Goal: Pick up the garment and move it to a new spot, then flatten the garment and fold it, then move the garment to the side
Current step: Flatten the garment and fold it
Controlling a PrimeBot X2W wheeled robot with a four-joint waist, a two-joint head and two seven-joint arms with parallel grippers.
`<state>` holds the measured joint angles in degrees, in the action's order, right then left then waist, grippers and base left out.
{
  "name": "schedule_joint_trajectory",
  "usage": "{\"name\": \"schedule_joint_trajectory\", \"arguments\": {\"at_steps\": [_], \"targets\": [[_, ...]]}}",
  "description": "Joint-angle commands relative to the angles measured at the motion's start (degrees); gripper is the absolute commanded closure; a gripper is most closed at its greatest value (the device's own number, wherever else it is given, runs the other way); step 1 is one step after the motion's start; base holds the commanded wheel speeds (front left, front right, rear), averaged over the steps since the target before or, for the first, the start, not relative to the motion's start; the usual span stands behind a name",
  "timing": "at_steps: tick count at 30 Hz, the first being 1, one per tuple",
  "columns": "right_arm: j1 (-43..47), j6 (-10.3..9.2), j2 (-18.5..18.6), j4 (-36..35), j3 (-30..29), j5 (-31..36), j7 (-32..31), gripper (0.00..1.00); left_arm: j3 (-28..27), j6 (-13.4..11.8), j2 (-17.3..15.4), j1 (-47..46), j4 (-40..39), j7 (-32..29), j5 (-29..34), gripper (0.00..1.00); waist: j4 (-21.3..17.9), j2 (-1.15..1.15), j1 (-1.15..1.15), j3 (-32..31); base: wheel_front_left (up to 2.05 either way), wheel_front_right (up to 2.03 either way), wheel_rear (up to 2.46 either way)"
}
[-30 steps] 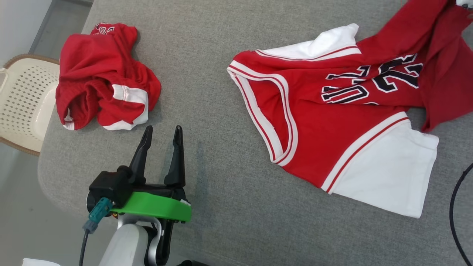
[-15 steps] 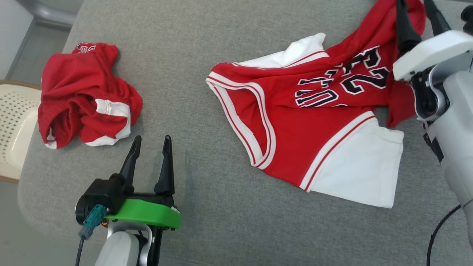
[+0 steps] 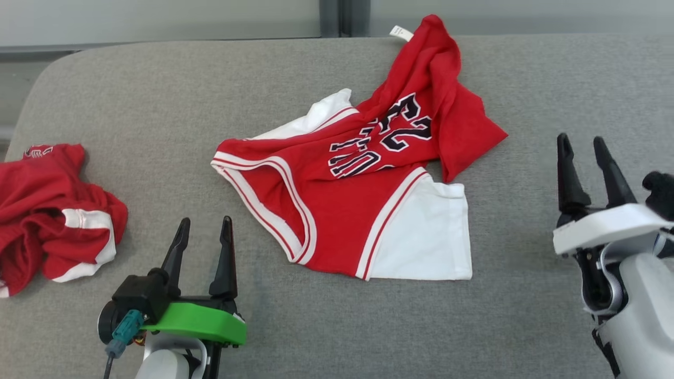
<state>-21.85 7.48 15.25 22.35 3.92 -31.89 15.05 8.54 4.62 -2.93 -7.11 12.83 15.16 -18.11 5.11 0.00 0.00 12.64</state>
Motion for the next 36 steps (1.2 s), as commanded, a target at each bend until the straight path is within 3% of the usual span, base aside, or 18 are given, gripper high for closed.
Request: {"name": "schedule_joint_trajectory", "arguments": {"at_steps": [1,8,15,21,32,36], "targets": [[2.3,0.02,-0.8,-1.3,-0.8,0.6,0.2,0.00,-0.1,0.2,-0.3,1.2,0.3,0.0,-0.2,0.00,-4.6,0.00,0.00,-4.3,0.00,0.00,0.00],[6.7,0.02,-3.0,-2.8,-0.8,2.8,0.2,0.00,0.4,0.6,-0.5,1.0,1.2,0.0,-0.3,0.00,-4.2,0.00,0.00,-5.1,0.00,0.00,0.00],[3.9,0.02,-3.4,1.2,4.6,5.1,-2.3,0.00,0.8,0.4,-0.4,1.4,1.6,0.0,-0.8,0.00,-1.1,0.00,0.00,-5.6,0.00,0.00,0.00],[-1.9,0.02,-4.9,9.5,7.8,7.8,-6.7,0.00,1.3,0.2,-0.2,1.0,1.6,0.0,-1.6,0.00,3.2,0.00,0.00,-5.0,0.00,0.00,0.00],[-11.0,0.02,-7.1,26.8,2.9,15.0,-12.0,0.00,1.7,-0.2,0.0,0.6,1.3,0.0,-2.5,0.00,9.7,0.00,0.00,-3.3,0.00,0.00,0.00],[-12.8,0.02,-7.1,31.2,0.9,17.7,-11.5,0.16,1.8,-0.2,0.0,0.3,1.3,0.0,-2.8,0.00,10.5,0.00,0.00,-2.7,0.00,0.00,0.00]]}}
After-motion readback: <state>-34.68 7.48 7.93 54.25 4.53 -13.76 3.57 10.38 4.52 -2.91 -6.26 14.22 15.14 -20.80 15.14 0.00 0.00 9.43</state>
